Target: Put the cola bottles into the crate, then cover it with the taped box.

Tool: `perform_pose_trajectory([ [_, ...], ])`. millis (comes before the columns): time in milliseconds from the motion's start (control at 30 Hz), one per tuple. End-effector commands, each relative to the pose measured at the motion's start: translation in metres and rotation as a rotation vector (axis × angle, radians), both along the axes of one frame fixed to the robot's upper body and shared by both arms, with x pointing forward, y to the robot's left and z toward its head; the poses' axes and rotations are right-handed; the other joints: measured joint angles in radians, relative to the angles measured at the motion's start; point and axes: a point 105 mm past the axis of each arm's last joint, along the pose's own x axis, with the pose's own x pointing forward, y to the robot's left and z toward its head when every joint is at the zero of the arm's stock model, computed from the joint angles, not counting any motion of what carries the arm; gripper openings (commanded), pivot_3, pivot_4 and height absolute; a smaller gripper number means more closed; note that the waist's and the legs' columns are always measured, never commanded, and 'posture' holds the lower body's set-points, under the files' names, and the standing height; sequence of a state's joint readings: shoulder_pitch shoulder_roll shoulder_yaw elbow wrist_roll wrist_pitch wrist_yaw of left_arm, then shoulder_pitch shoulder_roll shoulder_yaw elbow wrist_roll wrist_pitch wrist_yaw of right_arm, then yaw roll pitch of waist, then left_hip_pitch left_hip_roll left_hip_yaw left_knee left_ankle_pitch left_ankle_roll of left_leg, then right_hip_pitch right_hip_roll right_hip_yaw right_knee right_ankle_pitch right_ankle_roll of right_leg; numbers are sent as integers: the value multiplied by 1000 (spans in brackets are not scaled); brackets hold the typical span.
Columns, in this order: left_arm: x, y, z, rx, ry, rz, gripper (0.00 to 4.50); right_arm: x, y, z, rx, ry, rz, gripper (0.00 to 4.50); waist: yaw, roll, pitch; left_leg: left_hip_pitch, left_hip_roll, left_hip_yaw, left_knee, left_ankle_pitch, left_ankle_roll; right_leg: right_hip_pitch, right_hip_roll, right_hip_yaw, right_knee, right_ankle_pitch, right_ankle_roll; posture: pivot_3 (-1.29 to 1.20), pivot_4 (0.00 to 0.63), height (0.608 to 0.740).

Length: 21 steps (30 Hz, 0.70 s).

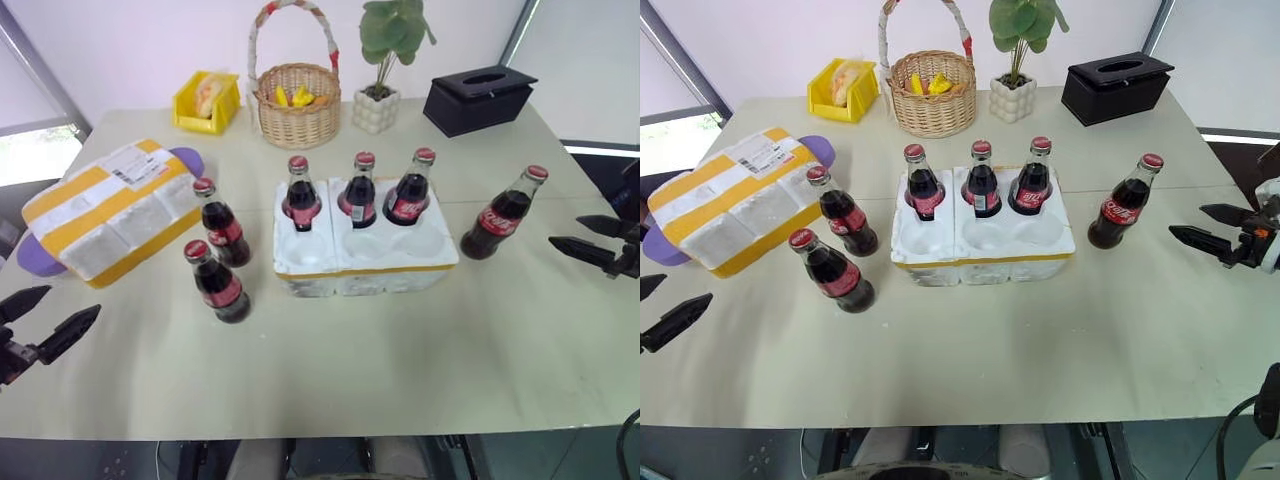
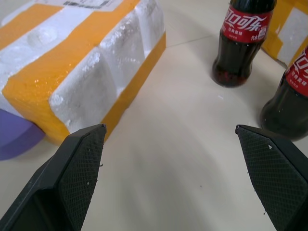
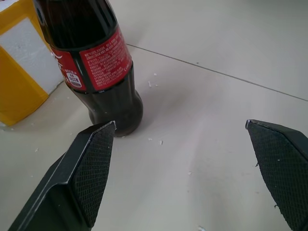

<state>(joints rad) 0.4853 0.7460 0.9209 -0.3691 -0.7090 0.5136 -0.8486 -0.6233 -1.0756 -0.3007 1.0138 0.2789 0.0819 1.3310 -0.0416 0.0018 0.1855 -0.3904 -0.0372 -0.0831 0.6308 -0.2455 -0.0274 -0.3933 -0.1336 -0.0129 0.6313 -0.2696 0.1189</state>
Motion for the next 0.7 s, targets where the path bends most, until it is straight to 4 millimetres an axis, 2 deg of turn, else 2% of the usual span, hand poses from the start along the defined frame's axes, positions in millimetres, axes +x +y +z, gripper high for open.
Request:
perform_pose_trajectory([
  [33,2,-5,8,35,-37,-19,4500,1,-2,17,-11,-57,-4,4436,0,0,0,0,0,0,0,0,0,0,0,0,0,0,0,0,150,738],
  [167,2,-2,0,44,2,-11,4500,-4,-3,15,-11,-52,-2,4436,1,0,0,0,0,1,0,0,0,0,0,2,0,0,0,0,150,738],
  [400,6,-3,4,47,-10,-32,4500,-7,-3,13,35,-31,-7,4436,1,0,0,0,0,1,1,0,0,0,0,2,0,1,1,0,150,738],
  [700,7,-14,-2,67,14,-91,4500,-11,-3,11,4,-24,-1,4436,1,0,0,0,0,2,0,0,0,-1,0,2,0,1,1,0,150,738],
])
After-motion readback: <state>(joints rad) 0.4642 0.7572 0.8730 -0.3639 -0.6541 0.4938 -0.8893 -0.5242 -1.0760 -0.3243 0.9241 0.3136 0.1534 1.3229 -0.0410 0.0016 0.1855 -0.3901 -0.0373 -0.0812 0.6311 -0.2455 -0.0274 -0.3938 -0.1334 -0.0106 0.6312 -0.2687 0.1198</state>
